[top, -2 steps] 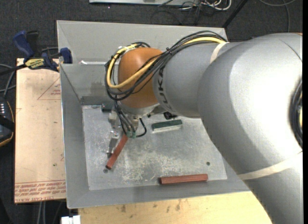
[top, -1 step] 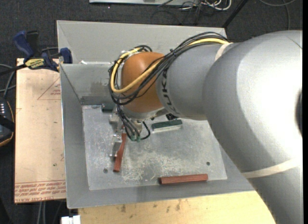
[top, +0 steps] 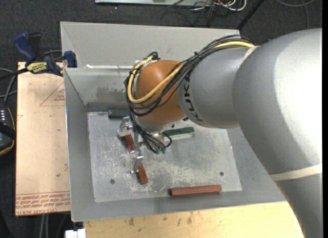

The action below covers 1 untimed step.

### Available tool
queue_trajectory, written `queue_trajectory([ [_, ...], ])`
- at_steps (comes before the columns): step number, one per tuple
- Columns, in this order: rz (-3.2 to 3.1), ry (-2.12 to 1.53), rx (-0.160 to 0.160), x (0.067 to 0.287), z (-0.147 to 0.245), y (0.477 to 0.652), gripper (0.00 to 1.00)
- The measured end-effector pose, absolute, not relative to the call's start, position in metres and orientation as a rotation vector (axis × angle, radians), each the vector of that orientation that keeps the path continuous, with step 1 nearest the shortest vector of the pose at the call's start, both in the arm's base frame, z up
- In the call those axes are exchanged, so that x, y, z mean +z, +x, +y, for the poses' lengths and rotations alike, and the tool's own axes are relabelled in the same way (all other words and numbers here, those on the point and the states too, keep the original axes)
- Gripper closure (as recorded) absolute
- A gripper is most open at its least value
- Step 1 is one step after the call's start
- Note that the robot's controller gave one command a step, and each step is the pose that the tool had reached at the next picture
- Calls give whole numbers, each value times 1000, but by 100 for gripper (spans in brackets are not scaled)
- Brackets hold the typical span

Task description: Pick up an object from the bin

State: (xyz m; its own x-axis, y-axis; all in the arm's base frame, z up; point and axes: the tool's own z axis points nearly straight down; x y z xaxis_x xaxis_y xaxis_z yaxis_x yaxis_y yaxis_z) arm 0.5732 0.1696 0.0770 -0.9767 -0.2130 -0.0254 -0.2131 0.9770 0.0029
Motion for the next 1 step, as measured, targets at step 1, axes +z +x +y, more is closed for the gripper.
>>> queue_trajectory([
  [1,3036,-702,2,77,168,567,0],
])
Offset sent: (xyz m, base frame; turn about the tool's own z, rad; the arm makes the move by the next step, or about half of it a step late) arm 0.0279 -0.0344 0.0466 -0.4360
